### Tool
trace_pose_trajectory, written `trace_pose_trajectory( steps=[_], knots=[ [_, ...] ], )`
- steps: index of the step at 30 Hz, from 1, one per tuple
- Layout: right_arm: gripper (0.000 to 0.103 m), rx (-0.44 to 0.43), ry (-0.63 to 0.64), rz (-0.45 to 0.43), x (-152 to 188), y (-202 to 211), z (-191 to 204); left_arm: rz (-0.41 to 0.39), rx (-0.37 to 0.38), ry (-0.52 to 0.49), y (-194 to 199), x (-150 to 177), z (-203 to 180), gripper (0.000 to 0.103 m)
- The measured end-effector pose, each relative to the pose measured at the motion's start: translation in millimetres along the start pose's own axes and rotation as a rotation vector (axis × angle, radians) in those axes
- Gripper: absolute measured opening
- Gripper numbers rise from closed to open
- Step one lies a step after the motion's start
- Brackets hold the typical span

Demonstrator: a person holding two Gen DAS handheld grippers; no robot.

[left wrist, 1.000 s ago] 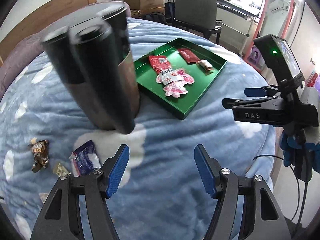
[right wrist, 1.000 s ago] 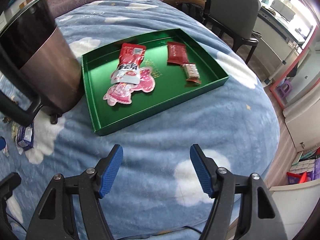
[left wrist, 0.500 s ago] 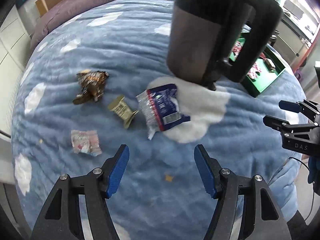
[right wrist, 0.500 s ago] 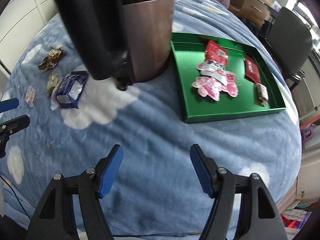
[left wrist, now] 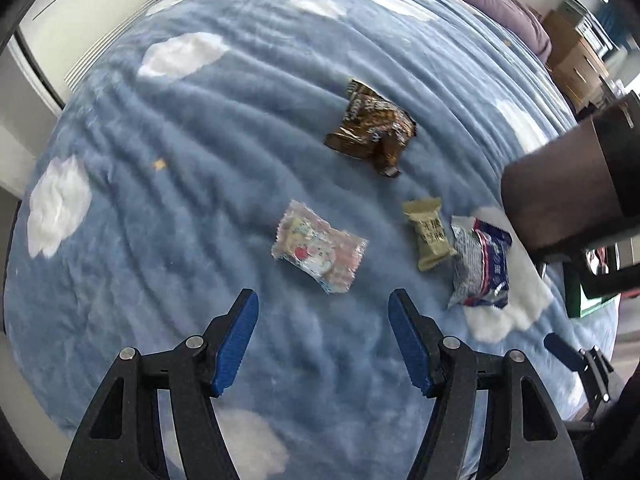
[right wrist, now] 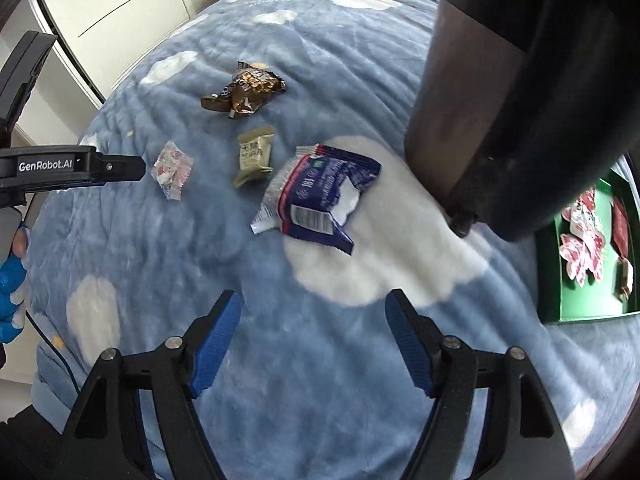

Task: Organize snacks
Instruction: 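Grasp the pink candy wrapper with left tool while right tool grasps the blue-white biscuit packet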

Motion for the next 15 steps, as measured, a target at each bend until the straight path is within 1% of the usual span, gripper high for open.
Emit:
trace_pose_trajectory(
  steps=[4,13,15],
  knots=[
    [0.103,-0.005,-0.020,-0.006,-15.4,-15.9,5.2,0.021,0.021,0.096,-14.8,-12.7,17.5,0.062],
    [0.103,0.038,-0.083,-0.001,-38.7,-43.2,0.5,0.095,0.033,0.253,-49.5,-25.0,36.7,0.062],
    [0.103,0.046,-0.093,-0.001,-42.5,-47.1,-1.5,0.104,0.031,0.275,-55.4,-27.0,39.5,0.062]
  ],
)
Point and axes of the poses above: each gripper's, at about its wrist camera, not at the fingertips, and y roughly against the way its jaws point, z to its left, x to its underside, the point moved 1 cm from there along -y, roughly the way its jaws point, and after that the axes turned 6 degrees about -z, right-handed, at the moved point
